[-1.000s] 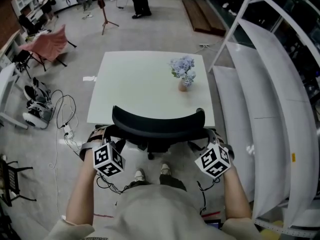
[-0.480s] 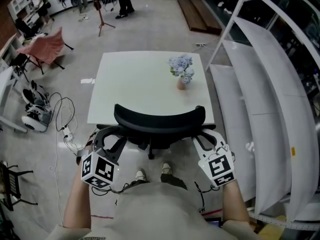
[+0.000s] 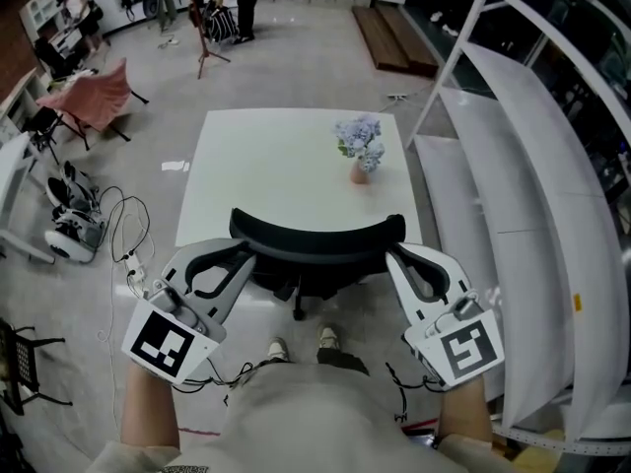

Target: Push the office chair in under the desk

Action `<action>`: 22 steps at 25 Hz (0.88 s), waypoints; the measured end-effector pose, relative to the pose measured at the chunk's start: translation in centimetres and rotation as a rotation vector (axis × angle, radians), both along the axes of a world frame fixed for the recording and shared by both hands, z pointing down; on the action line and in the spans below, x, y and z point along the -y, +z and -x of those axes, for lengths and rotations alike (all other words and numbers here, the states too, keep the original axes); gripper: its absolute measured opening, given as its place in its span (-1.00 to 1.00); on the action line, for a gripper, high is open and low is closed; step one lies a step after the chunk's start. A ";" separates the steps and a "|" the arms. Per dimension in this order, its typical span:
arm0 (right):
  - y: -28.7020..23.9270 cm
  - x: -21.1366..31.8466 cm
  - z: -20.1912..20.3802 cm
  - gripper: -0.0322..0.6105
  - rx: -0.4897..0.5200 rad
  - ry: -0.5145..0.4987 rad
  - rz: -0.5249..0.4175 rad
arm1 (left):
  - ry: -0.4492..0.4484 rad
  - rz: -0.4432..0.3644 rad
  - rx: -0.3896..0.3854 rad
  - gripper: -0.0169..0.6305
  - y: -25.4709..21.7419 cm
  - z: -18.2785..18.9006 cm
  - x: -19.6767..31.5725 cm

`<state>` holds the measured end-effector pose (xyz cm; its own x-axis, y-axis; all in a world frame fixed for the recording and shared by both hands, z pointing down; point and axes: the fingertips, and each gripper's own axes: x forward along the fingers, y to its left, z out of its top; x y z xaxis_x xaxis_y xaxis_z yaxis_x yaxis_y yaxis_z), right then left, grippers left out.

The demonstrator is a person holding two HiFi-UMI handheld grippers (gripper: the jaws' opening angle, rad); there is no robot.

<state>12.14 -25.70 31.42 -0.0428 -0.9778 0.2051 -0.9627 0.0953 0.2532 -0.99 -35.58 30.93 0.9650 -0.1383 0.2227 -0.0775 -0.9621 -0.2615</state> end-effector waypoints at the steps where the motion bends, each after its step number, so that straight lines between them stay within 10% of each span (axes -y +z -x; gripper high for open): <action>1: -1.1 0.1 0.3 -0.82 0.008 -0.001 -0.029 | -0.022 0.041 -0.033 -0.82 -1.0 0.1 0.2; 11: -11.3 1.2 1.8 -0.88 0.062 0.013 -0.360 | -0.102 -0.044 -0.315 -0.90 -11.0 -0.1 0.8; 22: -10.1 3.1 0.5 -0.88 0.092 0.042 -0.338 | -0.241 -0.109 -0.344 -0.92 -9.7 -1.0 3.6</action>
